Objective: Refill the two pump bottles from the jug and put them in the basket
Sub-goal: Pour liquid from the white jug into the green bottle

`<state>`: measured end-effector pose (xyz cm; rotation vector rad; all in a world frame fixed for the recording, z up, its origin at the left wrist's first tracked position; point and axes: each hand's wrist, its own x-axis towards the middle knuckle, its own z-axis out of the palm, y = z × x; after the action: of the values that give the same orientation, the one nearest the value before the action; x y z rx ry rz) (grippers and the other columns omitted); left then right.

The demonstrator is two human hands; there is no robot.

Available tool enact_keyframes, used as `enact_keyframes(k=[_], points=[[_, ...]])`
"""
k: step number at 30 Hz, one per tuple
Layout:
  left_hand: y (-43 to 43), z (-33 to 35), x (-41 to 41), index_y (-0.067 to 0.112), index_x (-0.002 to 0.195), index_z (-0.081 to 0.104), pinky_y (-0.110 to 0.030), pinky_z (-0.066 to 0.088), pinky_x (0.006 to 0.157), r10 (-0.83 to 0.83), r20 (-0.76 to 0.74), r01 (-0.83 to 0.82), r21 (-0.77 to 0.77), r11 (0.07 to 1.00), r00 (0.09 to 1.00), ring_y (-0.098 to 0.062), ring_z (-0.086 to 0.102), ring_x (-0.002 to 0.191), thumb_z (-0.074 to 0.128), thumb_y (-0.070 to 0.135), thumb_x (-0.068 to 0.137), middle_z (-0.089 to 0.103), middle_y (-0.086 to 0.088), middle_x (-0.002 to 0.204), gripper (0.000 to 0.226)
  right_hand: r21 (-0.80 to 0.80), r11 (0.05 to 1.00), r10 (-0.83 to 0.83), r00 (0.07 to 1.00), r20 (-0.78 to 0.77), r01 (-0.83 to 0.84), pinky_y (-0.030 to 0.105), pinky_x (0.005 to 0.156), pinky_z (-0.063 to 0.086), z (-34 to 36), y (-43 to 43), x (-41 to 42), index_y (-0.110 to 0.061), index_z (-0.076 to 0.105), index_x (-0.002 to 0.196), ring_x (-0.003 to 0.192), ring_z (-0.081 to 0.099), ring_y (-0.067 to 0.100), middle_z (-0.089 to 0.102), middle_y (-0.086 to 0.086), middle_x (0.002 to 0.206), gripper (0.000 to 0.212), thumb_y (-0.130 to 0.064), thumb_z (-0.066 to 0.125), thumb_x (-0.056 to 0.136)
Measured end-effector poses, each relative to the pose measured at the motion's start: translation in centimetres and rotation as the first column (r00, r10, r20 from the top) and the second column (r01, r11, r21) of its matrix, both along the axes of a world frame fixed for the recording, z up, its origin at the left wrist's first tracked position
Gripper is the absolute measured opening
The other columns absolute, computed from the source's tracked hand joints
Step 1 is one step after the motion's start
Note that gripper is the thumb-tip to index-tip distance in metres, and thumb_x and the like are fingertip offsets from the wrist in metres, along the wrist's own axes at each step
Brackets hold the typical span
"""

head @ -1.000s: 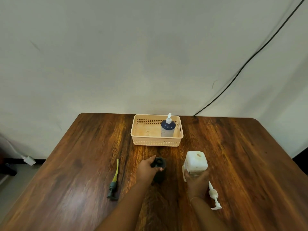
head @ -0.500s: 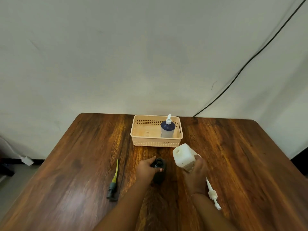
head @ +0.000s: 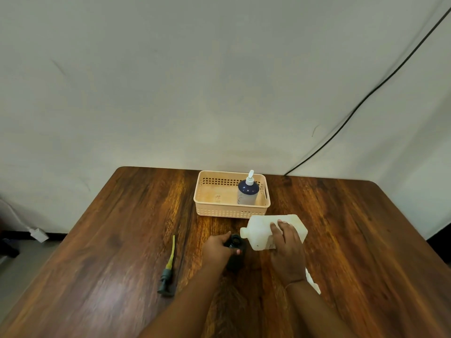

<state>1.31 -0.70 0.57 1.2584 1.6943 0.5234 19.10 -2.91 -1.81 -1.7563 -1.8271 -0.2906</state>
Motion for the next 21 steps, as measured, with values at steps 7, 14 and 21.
enact_keyframes(k=[7, 14, 21], points=[[-0.1, -0.2, 0.0, 0.019, 0.135, 0.047, -0.039, 0.046, 0.103, 0.004, 0.008, -0.004, 0.003, 1.0, 1.0, -0.022, 0.048, 0.125, 0.073, 0.014, 0.077, 0.053, -0.002, 0.137, 0.063, 0.043, 0.997, 0.057, 0.995, 0.082, -0.061, 0.059, 0.076, 0.052, 1.3, -0.1, 0.2, 0.0, 0.068, 0.105, 0.097, 0.066, 0.043, 0.069, 0.023, 0.106, 0.055, -0.001, 0.086, 0.053], [-0.2, -0.1, 0.0, 0.018, 0.135, 0.047, -0.034, 0.044, 0.102, 0.007, 0.005, -0.007, 0.029, 1.0, 1.0, -0.022, 0.049, 0.124, 0.073, 0.014, 0.077, 0.054, -0.004, 0.136, 0.063, 0.069, 0.992, 0.092, 0.984, 0.155, -0.103, 0.057, 0.076, 0.051, 2.1, 0.2, 0.3, 0.0, 0.068, 0.105, 0.096, 0.066, 0.043, 0.069, 0.024, 0.105, 0.057, 0.0, 0.086, 0.051], [-0.2, 0.0, 0.0, 0.018, 0.136, 0.046, -0.034, 0.044, 0.101, -0.004, 0.014, 0.003, 0.024, 1.0, 1.0, -0.022, 0.048, 0.125, 0.072, 0.014, 0.078, 0.053, -0.004, 0.137, 0.064, 0.073, 0.991, 0.101, 0.982, 0.161, -0.114, 0.058, 0.077, 0.051, 2.5, 0.2, 0.3, 0.001, 0.067, 0.107, 0.098, 0.065, 0.043, 0.069, 0.024, 0.106, 0.055, -0.002, 0.085, 0.055]])
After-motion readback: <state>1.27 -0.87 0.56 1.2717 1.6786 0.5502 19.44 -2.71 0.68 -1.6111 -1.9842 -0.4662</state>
